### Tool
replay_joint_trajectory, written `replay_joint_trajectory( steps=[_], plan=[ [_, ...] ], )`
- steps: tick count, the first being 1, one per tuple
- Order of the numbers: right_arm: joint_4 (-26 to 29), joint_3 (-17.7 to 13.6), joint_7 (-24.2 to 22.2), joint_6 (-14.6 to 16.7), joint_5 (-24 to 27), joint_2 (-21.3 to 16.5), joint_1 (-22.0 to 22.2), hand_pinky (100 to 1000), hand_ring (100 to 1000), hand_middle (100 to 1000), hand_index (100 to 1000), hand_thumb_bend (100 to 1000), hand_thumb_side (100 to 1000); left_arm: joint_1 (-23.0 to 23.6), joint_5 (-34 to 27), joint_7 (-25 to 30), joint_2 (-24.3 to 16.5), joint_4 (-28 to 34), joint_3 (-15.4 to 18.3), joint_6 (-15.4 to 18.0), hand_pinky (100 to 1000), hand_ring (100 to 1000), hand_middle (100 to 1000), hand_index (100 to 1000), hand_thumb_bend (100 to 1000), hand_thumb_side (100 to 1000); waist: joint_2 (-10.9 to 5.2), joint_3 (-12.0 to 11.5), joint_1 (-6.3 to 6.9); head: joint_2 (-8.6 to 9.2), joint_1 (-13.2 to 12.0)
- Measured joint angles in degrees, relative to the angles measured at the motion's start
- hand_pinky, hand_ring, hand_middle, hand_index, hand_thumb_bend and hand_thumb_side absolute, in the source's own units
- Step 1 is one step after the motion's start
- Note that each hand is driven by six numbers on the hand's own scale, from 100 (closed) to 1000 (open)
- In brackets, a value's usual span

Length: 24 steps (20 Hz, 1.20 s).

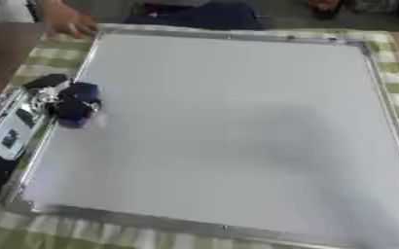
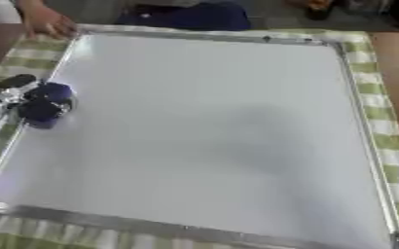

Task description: Wipe the whiteboard clean with a brush.

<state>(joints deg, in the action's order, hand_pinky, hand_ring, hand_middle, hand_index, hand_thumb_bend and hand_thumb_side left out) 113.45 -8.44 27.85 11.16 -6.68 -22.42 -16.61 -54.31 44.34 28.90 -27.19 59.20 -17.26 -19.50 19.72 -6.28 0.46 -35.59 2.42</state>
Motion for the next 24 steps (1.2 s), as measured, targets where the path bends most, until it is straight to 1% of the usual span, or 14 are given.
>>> replay_joint_trajectory(
  steps=[6, 13, 18, 24],
  plan=[
    [0.0, 0.0, -0.1, -0.1, 0.0, 0.0, 0.0, 622, 524, 446, 380, 100, 804, 0.0, -0.8, 1.4, 0.8, 2.2, -1.9, 0.8, 383, 502, 324, 368, 100, 529, 0.02, 0.0, -0.01, 0.01, -0.1],
    [0.0, 0.0, -0.2, -0.2, 0.0, 0.0, 0.0, 622, 524, 445, 379, 100, 804, 0.2, -1.5, 2.7, 1.1, 4.5, -3.5, 1.0, 382, 501, 324, 368, 100, 535, 0.07, 0.0, -0.06, 0.03, -0.3],
    [0.0, 0.0, -0.3, -0.4, 0.0, 0.1, 0.0, 622, 524, 445, 379, 100, 804, 0.1, -1.4, 3.1, 1.3, 5.3, -4.1, 1.1, 381, 502, 324, 369, 100, 527, 0.1, 0.0, -0.05, 0.31, -0.3],
    [0.0, 0.0, -0.3, -0.4, 0.0, 0.1, 0.0, 623, 525, 445, 380, 100, 805, 0.1, 0.4, 2.6, 1.5, 6.0, -4.7, 1.6, 379, 497, 321, 368, 100, 530, 0.13, 0.0, 0.16, 0.41, -0.3]
  ],
)
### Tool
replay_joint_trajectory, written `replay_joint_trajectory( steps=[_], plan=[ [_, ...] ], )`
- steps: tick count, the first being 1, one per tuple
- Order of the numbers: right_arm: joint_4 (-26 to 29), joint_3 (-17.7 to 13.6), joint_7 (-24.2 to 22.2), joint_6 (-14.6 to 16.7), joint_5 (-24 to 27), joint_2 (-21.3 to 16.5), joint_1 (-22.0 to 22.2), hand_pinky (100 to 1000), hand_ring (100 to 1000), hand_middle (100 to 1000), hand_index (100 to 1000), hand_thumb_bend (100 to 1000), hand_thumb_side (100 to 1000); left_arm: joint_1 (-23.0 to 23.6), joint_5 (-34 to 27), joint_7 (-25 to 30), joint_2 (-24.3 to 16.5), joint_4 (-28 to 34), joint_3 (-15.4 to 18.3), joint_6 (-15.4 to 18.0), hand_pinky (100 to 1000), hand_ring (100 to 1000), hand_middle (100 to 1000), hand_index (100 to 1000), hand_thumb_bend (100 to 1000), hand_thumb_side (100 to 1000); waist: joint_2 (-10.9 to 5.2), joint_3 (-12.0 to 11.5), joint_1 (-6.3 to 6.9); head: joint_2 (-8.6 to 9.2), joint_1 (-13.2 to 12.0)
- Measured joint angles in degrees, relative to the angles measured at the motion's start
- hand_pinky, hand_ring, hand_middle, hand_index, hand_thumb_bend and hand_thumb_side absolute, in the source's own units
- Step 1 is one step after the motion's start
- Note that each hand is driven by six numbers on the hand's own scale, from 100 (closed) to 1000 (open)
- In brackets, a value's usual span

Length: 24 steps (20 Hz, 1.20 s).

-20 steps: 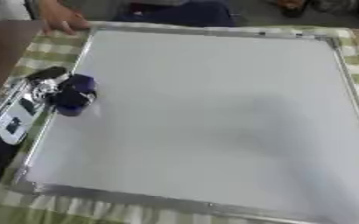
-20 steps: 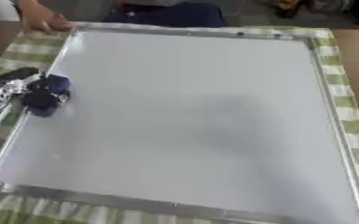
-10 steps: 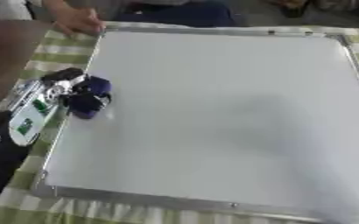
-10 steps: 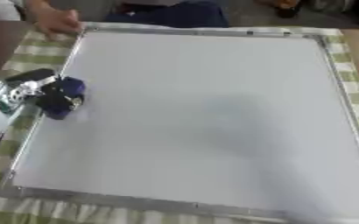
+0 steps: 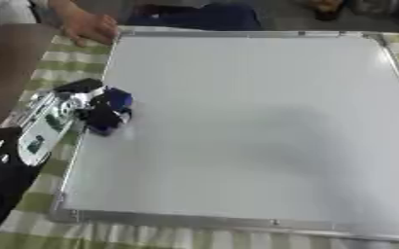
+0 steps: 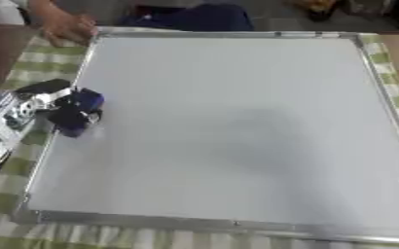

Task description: Wipe the whiteboard clean with a brush.

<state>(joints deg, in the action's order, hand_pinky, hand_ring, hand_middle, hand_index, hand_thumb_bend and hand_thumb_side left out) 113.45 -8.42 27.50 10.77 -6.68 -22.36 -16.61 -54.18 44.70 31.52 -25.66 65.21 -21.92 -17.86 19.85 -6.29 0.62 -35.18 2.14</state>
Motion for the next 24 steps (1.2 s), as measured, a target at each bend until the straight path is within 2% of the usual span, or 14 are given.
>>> replay_joint_trajectory(
  steps=[7, 15, 24],
  plan=[
    [0.0, 0.0, 0.0, -0.1, 0.0, 0.0, 0.0, 622, 525, 446, 380, 100, 805, -0.4, -0.3, -0.4, 0.5, 2.4, 0.3, 0.0, 380, 499, 321, 365, 100, 526, 0.01, 0.0, 0.43, 0.0, 0.1],
    [0.0, 0.0, 0.0, -0.1, 0.1, 0.0, 0.0, 622, 526, 445, 380, 100, 804, -1.1, -0.4, 1.5, 1.5, 2.7, -0.2, 1.5, 381, 500, 323, 368, 100, 542, 0.01, 0.4, 0.39, 0.02, 0.0],
    [0.0, 0.0, -0.1, -0.3, 0.1, 0.0, -0.1, 623, 525, 444, 379, 100, 806, -2.3, -0.2, 3.0, 3.3, -1.0, -0.6, 2.0, 380, 504, 324, 368, 100, 541, 0.35, 0.7, 0.54, 0.18, 0.0]
  ],
)
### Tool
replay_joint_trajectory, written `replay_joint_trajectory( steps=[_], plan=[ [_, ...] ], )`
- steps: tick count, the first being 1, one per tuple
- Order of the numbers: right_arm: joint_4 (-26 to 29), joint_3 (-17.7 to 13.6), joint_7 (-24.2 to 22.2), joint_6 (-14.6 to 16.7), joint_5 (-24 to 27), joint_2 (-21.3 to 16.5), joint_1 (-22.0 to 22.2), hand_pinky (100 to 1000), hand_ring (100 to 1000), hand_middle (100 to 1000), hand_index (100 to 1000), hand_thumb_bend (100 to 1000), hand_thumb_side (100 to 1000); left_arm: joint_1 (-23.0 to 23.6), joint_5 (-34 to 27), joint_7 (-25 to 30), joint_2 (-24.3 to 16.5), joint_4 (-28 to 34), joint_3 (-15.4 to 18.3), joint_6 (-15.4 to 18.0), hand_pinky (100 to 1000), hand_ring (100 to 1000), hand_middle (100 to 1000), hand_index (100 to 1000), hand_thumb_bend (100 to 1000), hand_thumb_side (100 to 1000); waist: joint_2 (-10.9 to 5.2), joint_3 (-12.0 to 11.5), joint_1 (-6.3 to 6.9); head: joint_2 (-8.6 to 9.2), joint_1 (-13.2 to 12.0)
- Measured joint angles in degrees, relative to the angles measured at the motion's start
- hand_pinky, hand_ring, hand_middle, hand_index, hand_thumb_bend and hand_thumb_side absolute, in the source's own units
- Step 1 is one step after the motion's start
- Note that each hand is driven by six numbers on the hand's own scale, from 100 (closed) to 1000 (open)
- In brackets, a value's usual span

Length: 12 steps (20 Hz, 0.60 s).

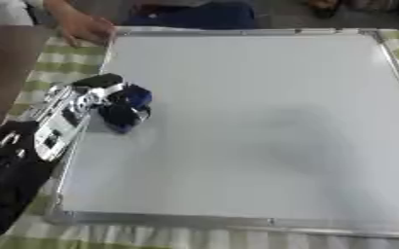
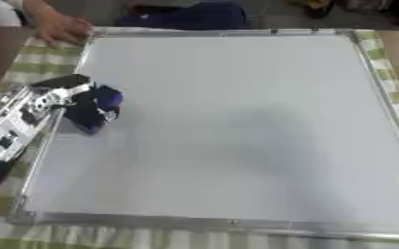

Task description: Wipe the whiteboard clean with a brush.

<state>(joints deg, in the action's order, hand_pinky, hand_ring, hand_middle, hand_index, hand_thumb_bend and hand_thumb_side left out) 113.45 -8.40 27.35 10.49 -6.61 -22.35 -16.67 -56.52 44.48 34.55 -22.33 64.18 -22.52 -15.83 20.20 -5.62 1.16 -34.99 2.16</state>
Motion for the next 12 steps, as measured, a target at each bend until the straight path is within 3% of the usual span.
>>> replay_joint_trajectory(
  steps=[12],
  plan=[
    [0.0, 0.0, 0.0, -0.1, 0.0, 0.4, 0.0, 624, 524, 442, 378, 100, 808, -0.5, 2.4, -3.1, 0.7, -3.5, 1.5, 0.0, 377, 507, 323, 367, 100, 529, -0.01, 0.3, 0.14, 0.42, 0.0]
  ],
)
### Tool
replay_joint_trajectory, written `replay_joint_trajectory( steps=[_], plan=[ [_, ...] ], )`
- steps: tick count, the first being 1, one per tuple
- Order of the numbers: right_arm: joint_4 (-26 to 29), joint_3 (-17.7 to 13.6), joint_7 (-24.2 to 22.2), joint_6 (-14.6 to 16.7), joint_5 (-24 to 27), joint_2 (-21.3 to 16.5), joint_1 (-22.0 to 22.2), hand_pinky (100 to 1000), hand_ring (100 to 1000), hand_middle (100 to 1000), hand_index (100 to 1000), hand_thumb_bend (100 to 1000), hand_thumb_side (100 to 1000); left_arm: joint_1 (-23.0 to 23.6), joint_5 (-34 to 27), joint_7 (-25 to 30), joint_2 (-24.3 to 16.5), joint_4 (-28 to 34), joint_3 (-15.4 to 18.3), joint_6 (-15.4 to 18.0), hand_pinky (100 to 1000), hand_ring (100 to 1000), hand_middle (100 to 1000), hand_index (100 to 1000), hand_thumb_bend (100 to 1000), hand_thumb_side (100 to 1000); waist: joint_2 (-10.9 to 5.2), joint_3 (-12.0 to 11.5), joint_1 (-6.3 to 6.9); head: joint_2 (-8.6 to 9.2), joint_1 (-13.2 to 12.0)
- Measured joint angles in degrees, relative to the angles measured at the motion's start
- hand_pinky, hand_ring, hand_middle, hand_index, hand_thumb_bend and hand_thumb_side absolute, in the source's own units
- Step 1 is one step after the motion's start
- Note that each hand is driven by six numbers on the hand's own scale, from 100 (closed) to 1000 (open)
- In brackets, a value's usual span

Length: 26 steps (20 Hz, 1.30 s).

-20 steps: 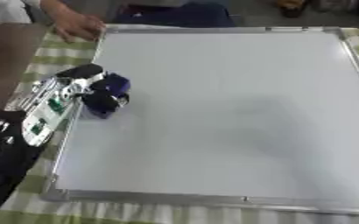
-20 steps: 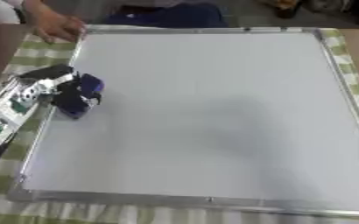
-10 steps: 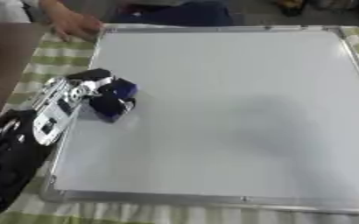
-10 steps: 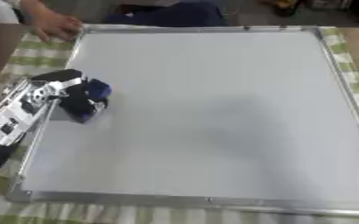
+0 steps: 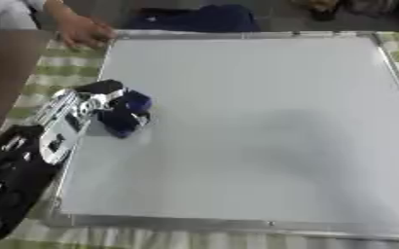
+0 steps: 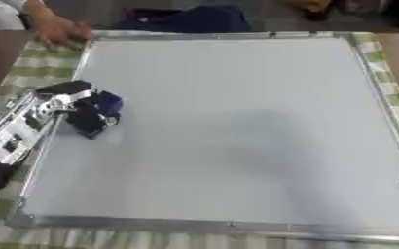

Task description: Wipe the whiteboard clean with a brush.

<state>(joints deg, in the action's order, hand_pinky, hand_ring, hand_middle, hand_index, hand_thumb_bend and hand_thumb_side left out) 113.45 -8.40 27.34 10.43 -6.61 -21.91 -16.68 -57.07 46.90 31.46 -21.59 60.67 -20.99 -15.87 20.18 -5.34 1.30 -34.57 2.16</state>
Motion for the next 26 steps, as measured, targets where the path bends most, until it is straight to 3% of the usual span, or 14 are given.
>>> replay_joint_trajectory(
  steps=[13, 26],
  plan=[
    [0.0, 0.0, 0.0, 0.0, 0.0, 0.0, 0.0, 625, 524, 442, 379, 100, 807, 0.0, 2.3, -4.3, -0.2, -3.7, 3.6, -1.3, 375, 505, 321, 367, 100, 520, -0.09, -0.3, -0.02, 0.0, 0.0],
    [0.0, 0.0, 0.0, 0.0, 0.0, 0.0, 0.1, 626, 525, 442, 380, 100, 807, 0.7, 2.1, -6.2, -1.3, -4.6, 5.1, -3.4, 375, 501, 319, 367, 100, 517, -0.35, -0.6, -0.09, 0.0, 0.3]
  ],
)
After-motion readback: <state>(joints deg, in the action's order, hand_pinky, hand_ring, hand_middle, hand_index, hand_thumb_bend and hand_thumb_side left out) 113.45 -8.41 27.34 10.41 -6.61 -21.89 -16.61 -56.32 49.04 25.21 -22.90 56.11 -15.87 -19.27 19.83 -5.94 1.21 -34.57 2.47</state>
